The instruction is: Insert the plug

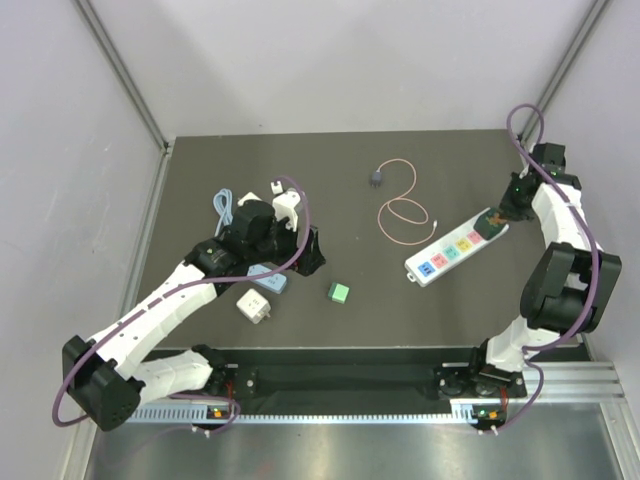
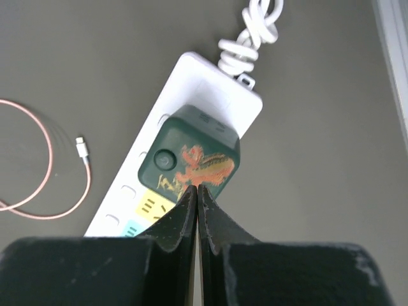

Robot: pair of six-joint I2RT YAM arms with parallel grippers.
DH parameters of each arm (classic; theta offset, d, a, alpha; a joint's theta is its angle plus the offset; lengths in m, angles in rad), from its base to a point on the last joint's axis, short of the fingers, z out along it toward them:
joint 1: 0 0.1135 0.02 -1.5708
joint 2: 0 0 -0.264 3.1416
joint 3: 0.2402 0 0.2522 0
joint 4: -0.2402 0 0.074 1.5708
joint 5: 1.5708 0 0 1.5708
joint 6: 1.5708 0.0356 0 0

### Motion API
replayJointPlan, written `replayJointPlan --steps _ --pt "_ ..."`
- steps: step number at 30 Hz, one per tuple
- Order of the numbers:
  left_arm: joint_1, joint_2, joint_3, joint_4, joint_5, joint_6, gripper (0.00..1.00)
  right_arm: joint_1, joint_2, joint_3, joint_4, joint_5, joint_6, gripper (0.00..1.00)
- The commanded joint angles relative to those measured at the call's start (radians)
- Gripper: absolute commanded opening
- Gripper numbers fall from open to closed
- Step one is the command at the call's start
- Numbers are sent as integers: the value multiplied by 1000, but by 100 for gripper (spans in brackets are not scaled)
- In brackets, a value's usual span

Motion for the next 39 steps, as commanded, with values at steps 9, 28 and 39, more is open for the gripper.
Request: replayJointPlan --steps 9,28,39 --pt "-4 -15 7 43 -34 9 92 103 -50 -192 132 -107 21 0" --pt "-2 0 83 78 -341 -186 98 120 47 -51 146 95 -98 0" --pt "42 281 326 -204 -351 -330 98 298 -243 -132 85 22 48 74"
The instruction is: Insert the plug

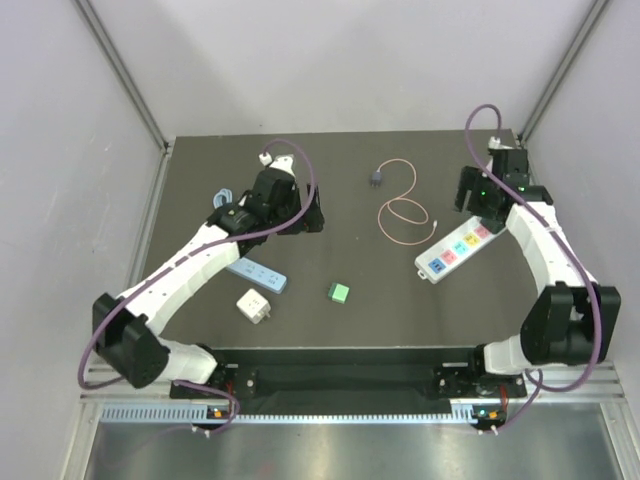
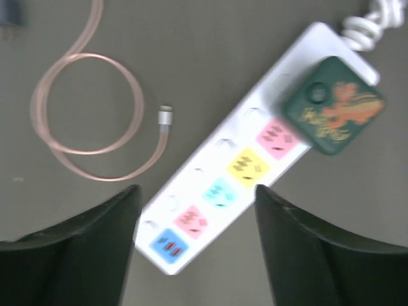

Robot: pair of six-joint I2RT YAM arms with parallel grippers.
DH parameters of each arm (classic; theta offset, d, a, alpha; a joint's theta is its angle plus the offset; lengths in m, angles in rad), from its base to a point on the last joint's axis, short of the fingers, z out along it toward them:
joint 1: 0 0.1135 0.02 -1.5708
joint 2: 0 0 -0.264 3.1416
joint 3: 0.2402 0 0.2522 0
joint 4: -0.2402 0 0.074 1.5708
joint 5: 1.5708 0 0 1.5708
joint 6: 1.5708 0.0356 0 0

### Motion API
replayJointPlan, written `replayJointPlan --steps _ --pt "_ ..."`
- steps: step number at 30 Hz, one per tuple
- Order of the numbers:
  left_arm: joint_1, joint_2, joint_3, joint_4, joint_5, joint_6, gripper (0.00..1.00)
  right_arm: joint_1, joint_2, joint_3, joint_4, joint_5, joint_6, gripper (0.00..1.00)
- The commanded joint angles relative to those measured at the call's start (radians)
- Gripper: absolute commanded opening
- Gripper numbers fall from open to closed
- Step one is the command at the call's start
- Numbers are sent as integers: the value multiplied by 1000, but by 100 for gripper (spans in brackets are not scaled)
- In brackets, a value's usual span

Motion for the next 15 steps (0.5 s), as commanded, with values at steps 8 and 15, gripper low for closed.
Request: replayJointPlan --steps 8,15 --pt "98 76 87 -212 19 -78 97 197 -246 -25 -72 -39 43 100" --pt "262 -51 65 -184 85 -180 93 195 -475 -161 175 -152 296 100"
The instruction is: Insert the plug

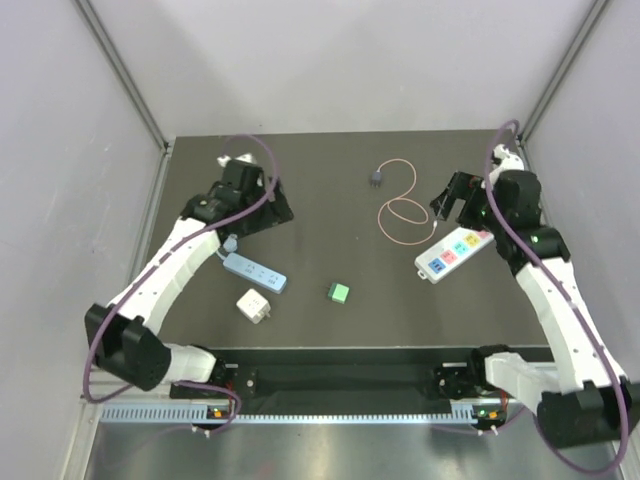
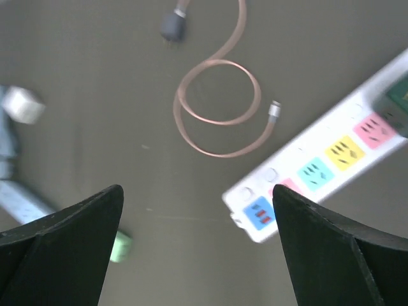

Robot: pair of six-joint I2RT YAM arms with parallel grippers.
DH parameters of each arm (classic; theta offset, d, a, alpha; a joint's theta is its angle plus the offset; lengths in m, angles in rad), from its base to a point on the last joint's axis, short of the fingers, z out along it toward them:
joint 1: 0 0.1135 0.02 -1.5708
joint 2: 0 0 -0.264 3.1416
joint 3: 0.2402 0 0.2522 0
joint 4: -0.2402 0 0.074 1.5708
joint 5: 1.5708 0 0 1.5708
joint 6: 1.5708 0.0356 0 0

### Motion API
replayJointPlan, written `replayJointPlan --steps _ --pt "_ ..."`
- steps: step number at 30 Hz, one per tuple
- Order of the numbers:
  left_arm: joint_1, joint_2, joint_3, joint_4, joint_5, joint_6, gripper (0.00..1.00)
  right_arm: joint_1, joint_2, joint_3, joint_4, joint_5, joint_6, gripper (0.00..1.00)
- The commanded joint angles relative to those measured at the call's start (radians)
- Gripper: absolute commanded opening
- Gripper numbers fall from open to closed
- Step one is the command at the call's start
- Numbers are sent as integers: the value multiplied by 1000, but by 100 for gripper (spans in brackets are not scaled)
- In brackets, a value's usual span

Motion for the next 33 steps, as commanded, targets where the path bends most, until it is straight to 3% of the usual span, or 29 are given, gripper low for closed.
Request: replayJointPlan --steps 1,4,9,11,13,19,25,29,33 --pt "101 -103 8 6 50 -82 93 1 -99 -105 203 -192 146 100" --pt "175 -112 -13 -20 29 -149 90 -13 -142 -199 369 -383 164 100" --pt "265 -93 -119 -19 35 -267 88 -10 -101 -231 325 -345 103 100" --pt "265 -80 -156 45 74 -219 86 -11 -90 -247 308 -342 72 99" --pt "256 -55 -159 99 223 -71 82 -14 -104 -253 292 -301 46 100" --pt "103 35 -95 78 133 0 81 -59 -93 -282 254 -183 127 100" --pt "-152 173 -6 41 104 39 80 -76 -27 -311 254 -320 201 100" --pt "-256 192 -67 78 105 56 81 -76 -29 -310 239 -340 154 100" --pt "-321 216 -116 115 108 41 74 -76 -46 -284 193 -327 86 100"
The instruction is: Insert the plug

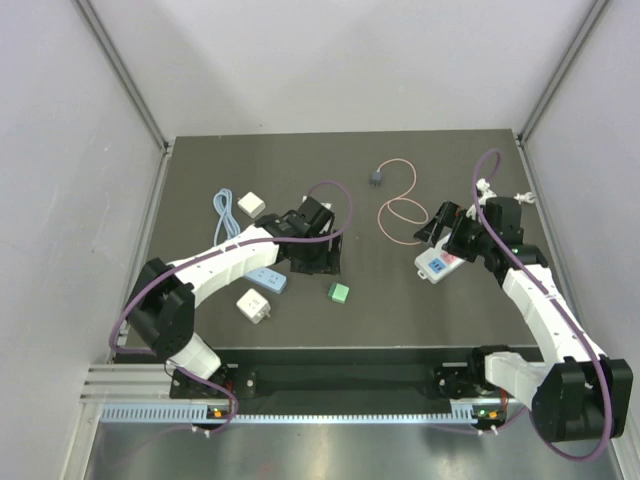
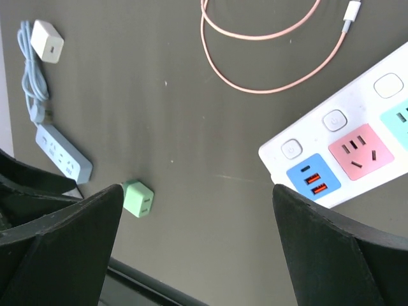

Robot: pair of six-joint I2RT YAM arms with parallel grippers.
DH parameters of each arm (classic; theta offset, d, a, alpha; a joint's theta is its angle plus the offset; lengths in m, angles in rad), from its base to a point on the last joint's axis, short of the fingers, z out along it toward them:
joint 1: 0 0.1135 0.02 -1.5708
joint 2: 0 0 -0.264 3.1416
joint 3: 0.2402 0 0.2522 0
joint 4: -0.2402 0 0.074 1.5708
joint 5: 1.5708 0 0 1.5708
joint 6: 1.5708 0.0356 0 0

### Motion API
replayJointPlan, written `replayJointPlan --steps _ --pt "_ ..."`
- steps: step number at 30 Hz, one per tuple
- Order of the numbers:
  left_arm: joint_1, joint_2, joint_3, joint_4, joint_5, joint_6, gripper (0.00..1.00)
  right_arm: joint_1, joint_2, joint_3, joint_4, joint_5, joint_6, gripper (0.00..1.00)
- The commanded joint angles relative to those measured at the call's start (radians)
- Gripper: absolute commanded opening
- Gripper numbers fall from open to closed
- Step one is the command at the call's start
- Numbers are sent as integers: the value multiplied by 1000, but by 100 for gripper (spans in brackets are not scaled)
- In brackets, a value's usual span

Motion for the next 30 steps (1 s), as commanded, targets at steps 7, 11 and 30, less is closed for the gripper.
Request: replayJointPlan --steps 7,11,30 --pt "-69 58 -41 56 -28 2 71 10 -66 -6 7 -24 -51 100" --pt "-85 75 -35 63 -17 9 74 52 -58 -25 -24 13 -38 100" --pt "-184 -54 -191 293 123 1219 79 78 -209 -8 -65 -29 -89 100"
